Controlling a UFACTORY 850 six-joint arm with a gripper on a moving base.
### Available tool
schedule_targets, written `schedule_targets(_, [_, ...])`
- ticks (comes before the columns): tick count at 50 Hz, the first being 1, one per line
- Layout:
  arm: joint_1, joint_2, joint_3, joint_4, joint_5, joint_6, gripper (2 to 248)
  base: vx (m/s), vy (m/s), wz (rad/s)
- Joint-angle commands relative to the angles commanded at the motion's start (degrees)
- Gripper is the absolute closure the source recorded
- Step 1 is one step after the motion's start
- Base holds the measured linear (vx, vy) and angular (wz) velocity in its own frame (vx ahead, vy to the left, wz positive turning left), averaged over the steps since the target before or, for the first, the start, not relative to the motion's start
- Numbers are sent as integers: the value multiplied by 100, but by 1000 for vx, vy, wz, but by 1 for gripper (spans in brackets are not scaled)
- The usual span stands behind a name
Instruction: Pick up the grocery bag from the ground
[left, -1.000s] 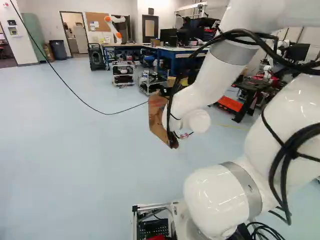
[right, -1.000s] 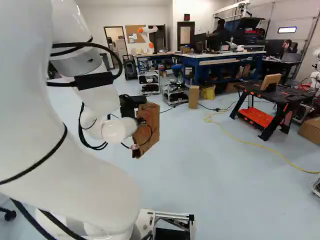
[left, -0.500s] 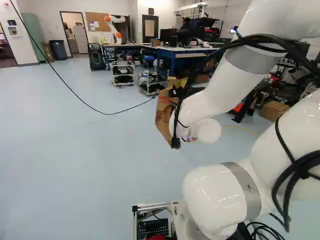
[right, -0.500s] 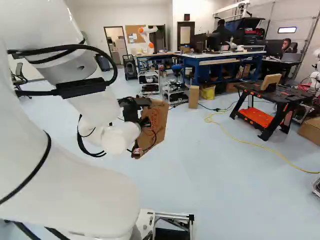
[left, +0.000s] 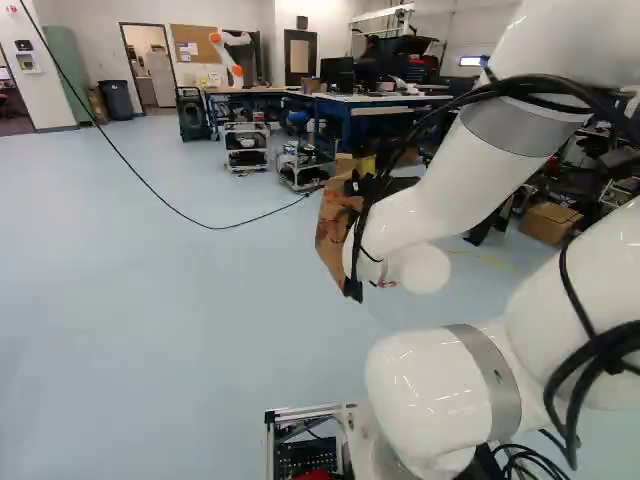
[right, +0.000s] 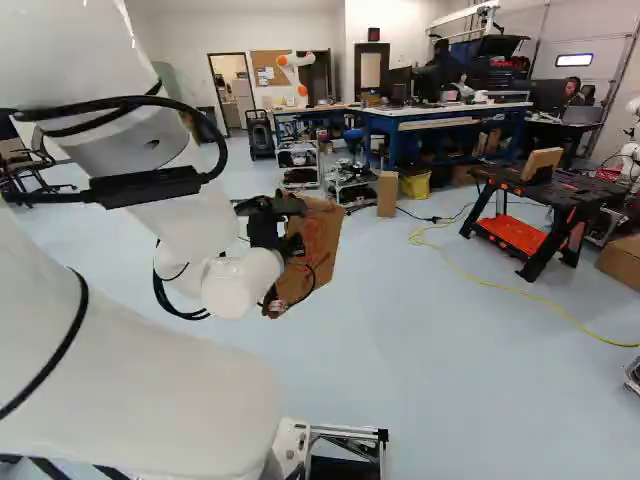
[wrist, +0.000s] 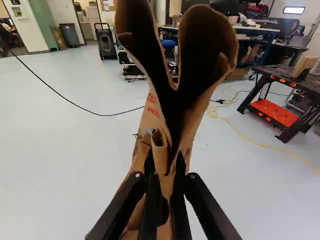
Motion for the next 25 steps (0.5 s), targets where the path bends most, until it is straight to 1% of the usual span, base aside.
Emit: schedule_targets(25, [0,0,0,0,0,0,228,0,0,0])
